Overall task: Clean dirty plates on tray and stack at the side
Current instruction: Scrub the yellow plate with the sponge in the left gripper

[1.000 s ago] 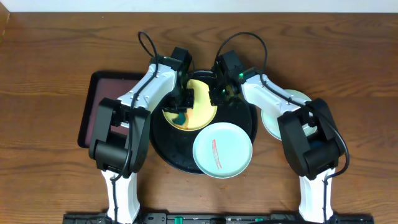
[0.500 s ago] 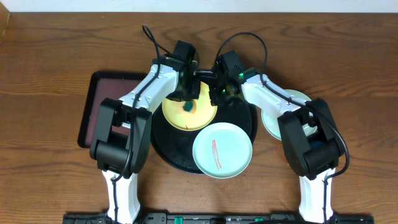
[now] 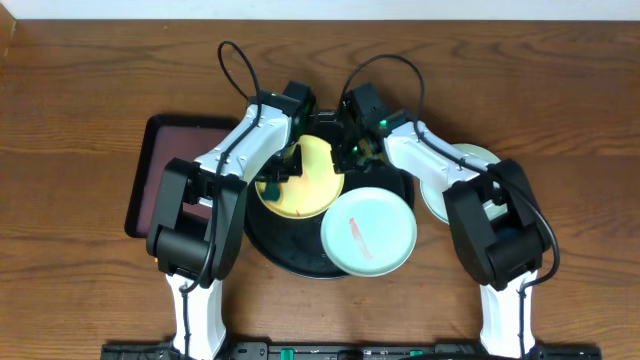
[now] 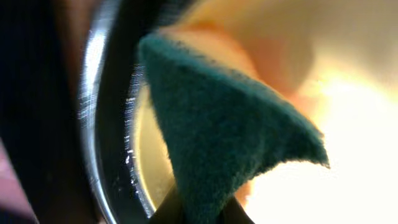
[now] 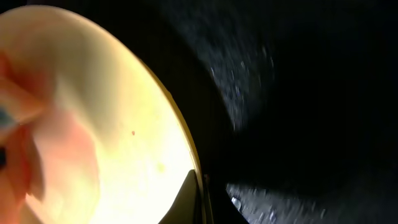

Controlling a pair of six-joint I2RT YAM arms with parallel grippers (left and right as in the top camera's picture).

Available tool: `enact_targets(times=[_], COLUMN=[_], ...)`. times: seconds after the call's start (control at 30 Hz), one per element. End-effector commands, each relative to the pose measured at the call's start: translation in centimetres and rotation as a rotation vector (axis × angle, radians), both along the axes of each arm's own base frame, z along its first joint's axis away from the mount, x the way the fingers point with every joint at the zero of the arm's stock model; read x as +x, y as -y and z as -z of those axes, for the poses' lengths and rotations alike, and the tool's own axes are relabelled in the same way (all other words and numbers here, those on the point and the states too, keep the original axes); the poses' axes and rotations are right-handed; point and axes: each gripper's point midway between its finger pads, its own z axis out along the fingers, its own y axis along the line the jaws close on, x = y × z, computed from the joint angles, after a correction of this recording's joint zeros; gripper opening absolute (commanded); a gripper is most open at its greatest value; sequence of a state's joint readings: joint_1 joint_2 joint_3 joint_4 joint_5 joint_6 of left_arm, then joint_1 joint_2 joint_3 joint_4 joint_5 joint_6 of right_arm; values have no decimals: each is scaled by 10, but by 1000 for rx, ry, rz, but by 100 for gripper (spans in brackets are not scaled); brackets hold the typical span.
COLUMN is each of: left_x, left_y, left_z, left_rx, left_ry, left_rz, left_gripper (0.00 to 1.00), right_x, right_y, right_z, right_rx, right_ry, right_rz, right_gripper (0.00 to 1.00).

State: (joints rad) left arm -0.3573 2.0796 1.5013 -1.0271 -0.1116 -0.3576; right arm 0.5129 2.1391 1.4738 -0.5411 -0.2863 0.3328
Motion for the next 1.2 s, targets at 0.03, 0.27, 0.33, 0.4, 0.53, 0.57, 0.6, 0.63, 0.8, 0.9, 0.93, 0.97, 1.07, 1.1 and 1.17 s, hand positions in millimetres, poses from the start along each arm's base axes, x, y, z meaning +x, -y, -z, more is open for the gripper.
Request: enact_targets(times=[0.03, 0.27, 0.33, 0.4, 0.53, 0.57, 0.6, 0.63, 0.8, 0.9, 0.93, 0.97, 1.07, 1.1, 1.17], left_x=[-25, -13, -3, 8, 41, 49, 56, 61, 71, 74, 75, 77, 78, 76, 70], left_y=[29, 61, 65, 68, 49, 37, 23, 8, -27, -32, -35, -37, -47, -51, -58], left_z=[4, 3, 4, 4, 7, 7, 5, 3, -13, -29, -37, -45, -73, -82, -100], left_rx=[-226, -409, -417, -423, -277, -203, -123, -41, 159, 163, 162, 159, 152, 148, 128], left_ry=[-153, -104, -63, -15, 125, 168, 210, 250, 345, 352, 358, 366, 382, 383, 376], left_rz=[164, 263, 271, 272, 153, 96, 38, -20, -106, -118, -126, -134, -160, -170, -185], left_gripper=[7, 7, 7, 8, 8, 7, 7, 8, 7, 7, 8, 8, 7, 7, 7], right_x=[8, 6, 5, 5, 5, 5, 5, 5, 5, 5, 5, 5, 4, 3, 3], right_y=[12, 14, 14, 14, 14, 14, 14, 14, 14, 14, 14, 14, 15, 15, 16], right_z=[5, 6, 7, 7, 7, 7, 7, 7, 7, 7, 7, 7, 7, 7, 7], right_rx=[-45, -51, -52, -54, -54, -54, -54, -54, -54, -54, -54, -54, -57, -58, -59], right_ry=[9, -2, -5, -7, -8, -8, -8, -8, -8, -8, -8, -8, -12, -14, -17], right_rz=[41, 40, 40, 40, 41, 41, 41, 40, 41, 41, 41, 41, 41, 40, 40], right_gripper=[1, 1, 1, 1, 1, 1, 1, 1, 1, 1, 1, 1, 1, 1, 1])
